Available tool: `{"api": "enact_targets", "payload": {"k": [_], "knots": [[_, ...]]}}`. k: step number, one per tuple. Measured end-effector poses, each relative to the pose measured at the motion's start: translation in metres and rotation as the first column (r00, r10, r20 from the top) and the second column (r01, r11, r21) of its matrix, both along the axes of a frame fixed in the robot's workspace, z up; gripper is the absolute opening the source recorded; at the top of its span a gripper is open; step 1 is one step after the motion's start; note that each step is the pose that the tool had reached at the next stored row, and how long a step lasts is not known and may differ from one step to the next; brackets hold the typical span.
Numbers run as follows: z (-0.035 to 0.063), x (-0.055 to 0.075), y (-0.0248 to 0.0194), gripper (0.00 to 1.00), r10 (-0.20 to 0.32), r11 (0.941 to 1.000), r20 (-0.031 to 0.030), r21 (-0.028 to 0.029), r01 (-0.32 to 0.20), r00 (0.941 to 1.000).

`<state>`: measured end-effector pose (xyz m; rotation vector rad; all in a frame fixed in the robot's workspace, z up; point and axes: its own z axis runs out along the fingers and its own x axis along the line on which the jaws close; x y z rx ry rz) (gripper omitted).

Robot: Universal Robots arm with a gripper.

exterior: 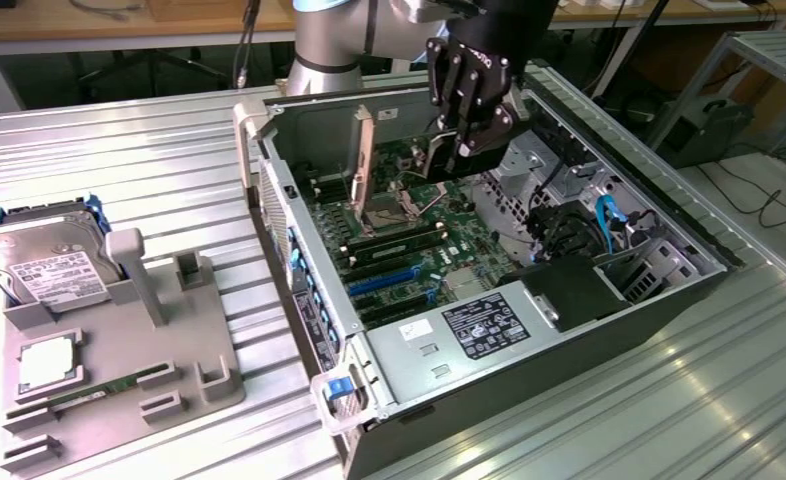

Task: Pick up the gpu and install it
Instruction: 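Insert the gpu into the slot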

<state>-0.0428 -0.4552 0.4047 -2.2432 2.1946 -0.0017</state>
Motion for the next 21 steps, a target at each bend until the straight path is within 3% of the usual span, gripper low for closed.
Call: {"api": "enact_targets", "payload": {"k": [11, 21], "knots": [[-0.0148, 0.0, 0.0001, 0.27, -0.118, 0.993, 0.001, -0.0001, 0.118, 0.993], [-0.0292, -0.002, -0.0024, 0.27, -0.116, 0.9932, 0.0047, 0.0012, 0.116, 0.9932]]}}
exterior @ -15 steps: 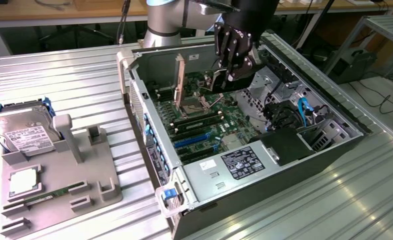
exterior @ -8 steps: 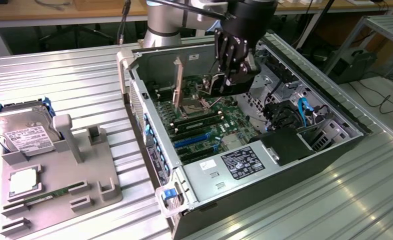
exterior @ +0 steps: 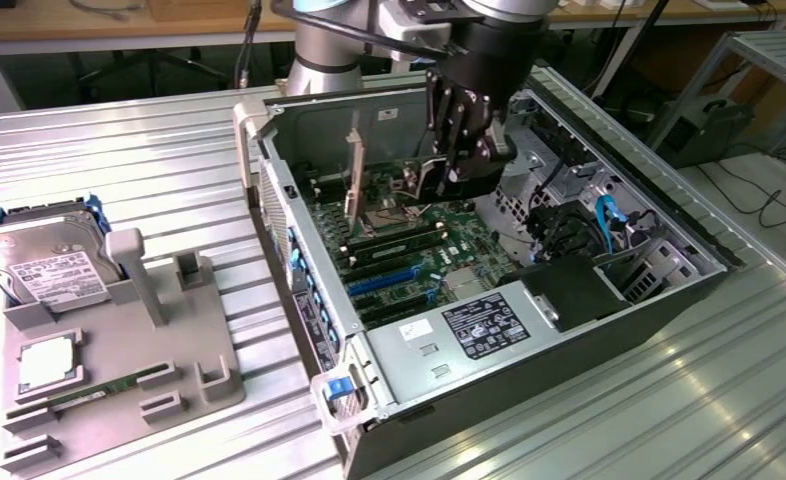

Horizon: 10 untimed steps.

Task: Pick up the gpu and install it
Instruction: 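Insert the gpu into the slot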

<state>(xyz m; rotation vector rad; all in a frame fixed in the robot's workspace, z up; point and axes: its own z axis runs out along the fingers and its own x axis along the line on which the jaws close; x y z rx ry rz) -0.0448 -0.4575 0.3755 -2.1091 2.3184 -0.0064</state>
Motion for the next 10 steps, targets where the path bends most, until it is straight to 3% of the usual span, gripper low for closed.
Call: {"api": "enact_targets", "payload": {"k": [5, 8, 10], "knots": [[-0.004, 0.0, 0.0, 0.27, 0.08, 0.9968, 0.0009, 0.0001, -0.08, 0.9968], [-0.0066, -0.0002, 0.0, 0.27, 0.083, 0.9966, 0.0047, 0.0, -0.083, 0.9966], [-0.0082, -0.0002, 0.0, 0.27, 0.083, 0.9966, 0.0053, 0.0044, -0.083, 0.9966]]}}
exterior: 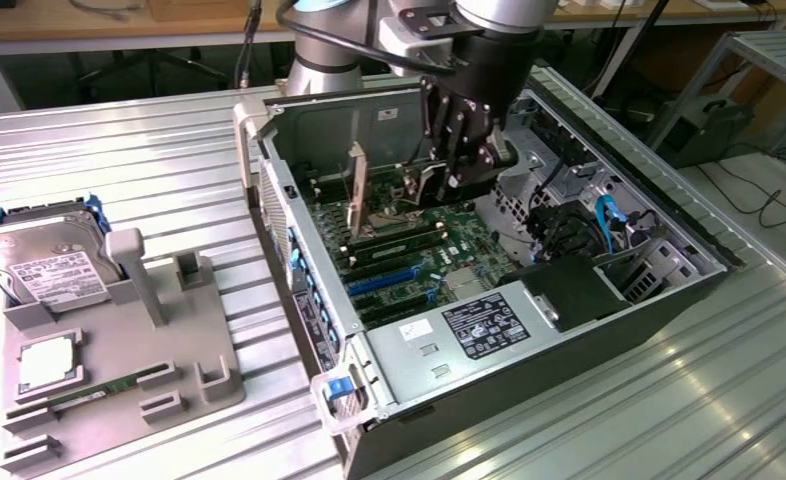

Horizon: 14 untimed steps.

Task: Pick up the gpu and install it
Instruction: 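Insert the gpu into the slot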

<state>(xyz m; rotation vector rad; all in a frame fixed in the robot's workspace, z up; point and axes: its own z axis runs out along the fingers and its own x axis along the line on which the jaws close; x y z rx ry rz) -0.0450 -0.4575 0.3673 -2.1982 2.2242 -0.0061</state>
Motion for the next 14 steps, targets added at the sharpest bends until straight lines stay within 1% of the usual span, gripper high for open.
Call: {"api": "enact_targets", "payload": {"k": [4, 6, 8, 9, 12, 14], "knots": [[-0.0053, 0.0, 0.0, 0.27, 0.0, 1.0, -0.0014, 0.0001, 0.0, 1.0], [-0.009, 0.0, 0.0, 0.27, 0.0, 1.0, -0.0051, 0.0001, 0.0, 1.0], [-0.0149, 0.0, 0.0, 0.27, 0.0, 1.0, -0.0069, 0.0, 0.0, 1.0], [-0.0182, 0.0, 0.0, 0.27, 0.0, 1.0, -0.0071, 0.0001, 0.0, 1.0], [-0.0239, 0.0, 0.0002, 0.27, 0.0, 1.0, -0.0071, 0.0001, 0.0, 1.0], [-0.0293, -0.003, 0.0016, 0.27, 0.0, 1.0, -0.0072, 0.0, 0.0, 1.0]]}}
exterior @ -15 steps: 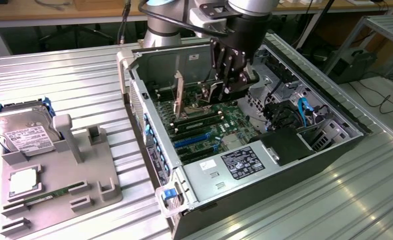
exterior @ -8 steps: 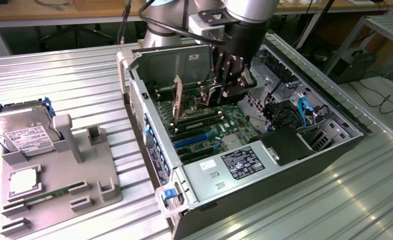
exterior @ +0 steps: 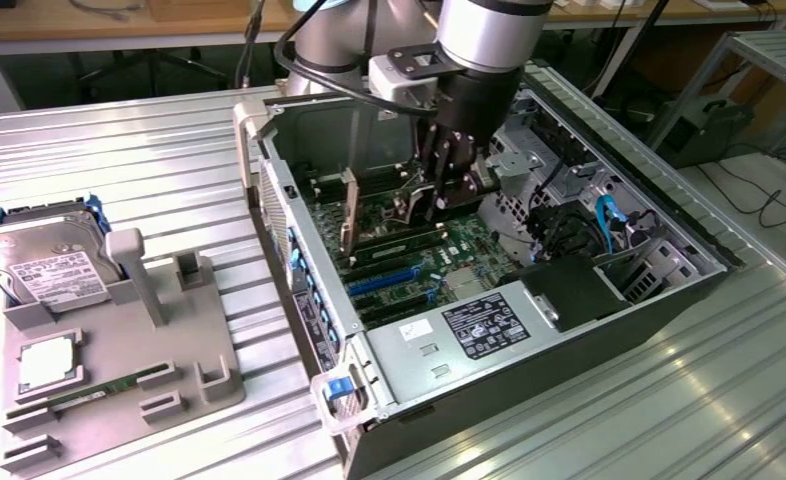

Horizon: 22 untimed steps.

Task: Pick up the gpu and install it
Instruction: 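Insert the gpu into the slot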

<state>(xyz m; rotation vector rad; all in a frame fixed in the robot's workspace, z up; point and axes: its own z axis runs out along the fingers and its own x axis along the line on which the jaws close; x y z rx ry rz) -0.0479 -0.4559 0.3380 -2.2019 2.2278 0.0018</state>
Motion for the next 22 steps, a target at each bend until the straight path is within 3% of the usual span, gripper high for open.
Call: {"api": "enact_targets", "payload": {"k": [6, 12, 18, 22], "knots": [[-0.0124, -0.001, 0.0036, 0.27, 0.0, 1.0, -0.0007, -0.0035, 0.0, 1.0], [-0.0212, -0.003, 0.004, 0.27, 0.0, 1.0, -0.002, -0.0036, 0.0, 1.0], [-0.0242, -0.005, 0.004, 0.27, 0.0, 1.0, -0.0145, -0.0035, 0.0, 0.9999], [-0.0302, -0.005, 0.0038, 0.27, 0.0, 1.0, -0.018, -0.0035, 0.0, 0.9998]]}}
